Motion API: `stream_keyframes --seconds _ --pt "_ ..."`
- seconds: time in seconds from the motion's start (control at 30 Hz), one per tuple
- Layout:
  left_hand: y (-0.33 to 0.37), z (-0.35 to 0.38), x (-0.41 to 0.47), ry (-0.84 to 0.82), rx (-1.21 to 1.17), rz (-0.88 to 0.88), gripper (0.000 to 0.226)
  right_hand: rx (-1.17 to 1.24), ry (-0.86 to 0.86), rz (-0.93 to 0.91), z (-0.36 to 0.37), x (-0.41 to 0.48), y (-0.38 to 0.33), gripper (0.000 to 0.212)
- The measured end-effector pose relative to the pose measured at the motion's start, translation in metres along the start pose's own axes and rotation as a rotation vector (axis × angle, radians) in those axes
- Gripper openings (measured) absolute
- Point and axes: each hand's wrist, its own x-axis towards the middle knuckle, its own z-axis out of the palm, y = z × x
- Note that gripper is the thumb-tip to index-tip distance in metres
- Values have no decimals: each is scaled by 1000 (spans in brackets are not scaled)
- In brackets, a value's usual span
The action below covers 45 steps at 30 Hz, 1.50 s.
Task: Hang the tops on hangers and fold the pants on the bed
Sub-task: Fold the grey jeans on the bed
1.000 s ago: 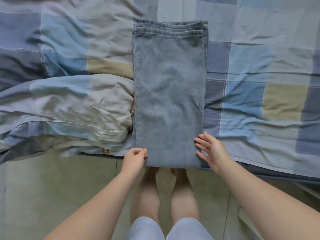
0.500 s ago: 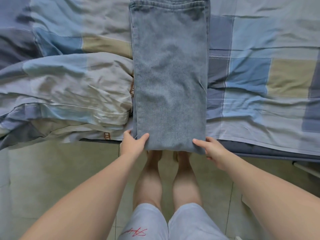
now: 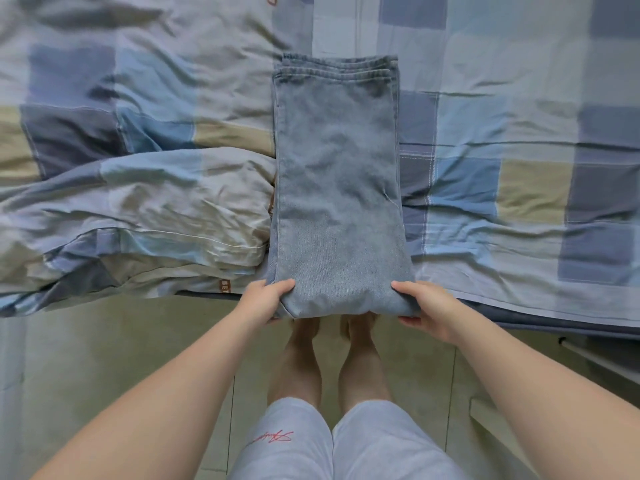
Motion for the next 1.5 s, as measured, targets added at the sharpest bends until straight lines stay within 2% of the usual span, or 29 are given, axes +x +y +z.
stream_keyframes --seconds 0.17,0.3,0.37,0.43,0.53,0.6,0.7,0.83,0.93,1.0,1.07,1.1,1.17,1.23,1.27,1.33,1.4,1.5 --pt "32 -7 -21 128 -68 147 45 151 92 -91 2 -28 -31 9" --pt "75 -10 -36 140 -150 294 59 243 122 -238 2 -43 -73 26" --pt "103 -8 -40 139 -217 335 51 281 131 -312 5 -48 -101 25" --pt "134 -5 -38 112 -260 339 31 291 126 -360 11 -49 -133 15" --pt "181 -2 -29 73 -267 332 8 350 122 -390 18 -42 -182 16" --pt "213 0 -22 50 -276 335 10 387 119 -410 21 -34 -214 15" --pt "263 6 -11 21 -236 374 25 402 104 -457 23 -15 -260 14" --pt "320 16 20 -35 -185 390 29 319 84 -474 26 19 -314 12" --pt "350 27 54 -29 -127 498 31 245 54 -504 32 50 -343 12" --pt "355 36 83 16 -49 633 59 141 7 -546 40 75 -351 28" --pt "340 44 111 63 156 725 101 46 -4 -574 48 103 -344 70" --pt "329 45 126 87 352 755 114 -32 10 -597 51 117 -335 85" --pt "302 45 145 221 830 770 111 -434 99 -659 54 138 -307 94" --pt "280 43 159 341 1092 807 95 -948 266 -695 51 151 -276 88" --pt "275 43 160 369 1112 816 92 -1063 308 -720 50 154 -265 85" --pt "268 45 166 420 1045 813 97 -1075 335 -769 50 157 -253 83" --pt "269 49 163 446 830 754 110 -938 354 -782 47 162 -251 92" --pt "269 49 162 397 473 633 124 -543 264 -695 36 168 -256 117"
